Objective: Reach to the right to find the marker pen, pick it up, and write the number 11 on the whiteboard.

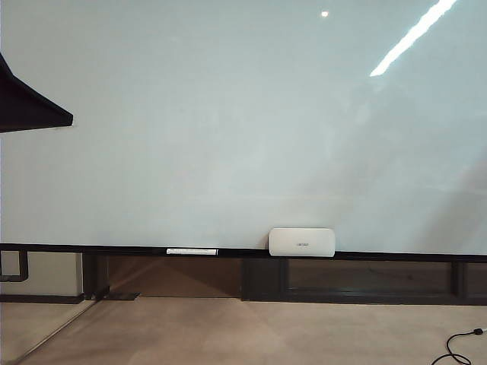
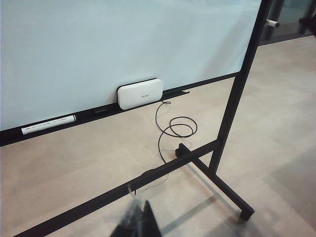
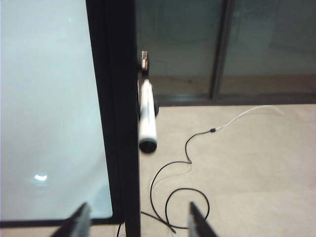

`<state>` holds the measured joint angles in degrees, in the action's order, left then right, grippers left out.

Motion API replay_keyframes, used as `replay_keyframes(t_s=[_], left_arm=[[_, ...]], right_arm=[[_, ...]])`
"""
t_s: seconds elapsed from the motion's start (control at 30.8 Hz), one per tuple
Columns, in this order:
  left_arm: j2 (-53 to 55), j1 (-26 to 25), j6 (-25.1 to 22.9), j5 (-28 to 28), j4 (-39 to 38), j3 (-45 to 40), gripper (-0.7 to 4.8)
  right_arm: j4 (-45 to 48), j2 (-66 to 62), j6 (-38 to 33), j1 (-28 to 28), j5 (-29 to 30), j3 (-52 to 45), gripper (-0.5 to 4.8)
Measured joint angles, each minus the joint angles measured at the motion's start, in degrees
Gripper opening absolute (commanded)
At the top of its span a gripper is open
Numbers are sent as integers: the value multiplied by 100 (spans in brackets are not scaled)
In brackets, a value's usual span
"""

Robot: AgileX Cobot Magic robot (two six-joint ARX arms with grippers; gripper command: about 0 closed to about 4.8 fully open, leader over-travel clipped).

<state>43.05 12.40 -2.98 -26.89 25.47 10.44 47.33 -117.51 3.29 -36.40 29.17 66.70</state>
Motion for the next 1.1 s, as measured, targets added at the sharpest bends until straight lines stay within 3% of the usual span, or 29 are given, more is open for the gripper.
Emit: replay_keyframes(t_s=[0.23,0.29,0.42,0.68,1.1], left_arm=[[0,0,-90,90,0,0,-6],[0,0,-96,127,-2,0,-6],[0,0,-98,232,-7,0,-6],[0,0,-219,271,-46,0,-6],[0,0,-330,269,-85,0,-6]], right_arm=[[861,-723,0,20,-66,-2,237],[1047,-879,-26,20,-72,-2,213],[1034,-905,-240,31,-83,35,212],[975,-1003,-35,114,671,590,281],[723,-1412,96,98,535,1333,285]])
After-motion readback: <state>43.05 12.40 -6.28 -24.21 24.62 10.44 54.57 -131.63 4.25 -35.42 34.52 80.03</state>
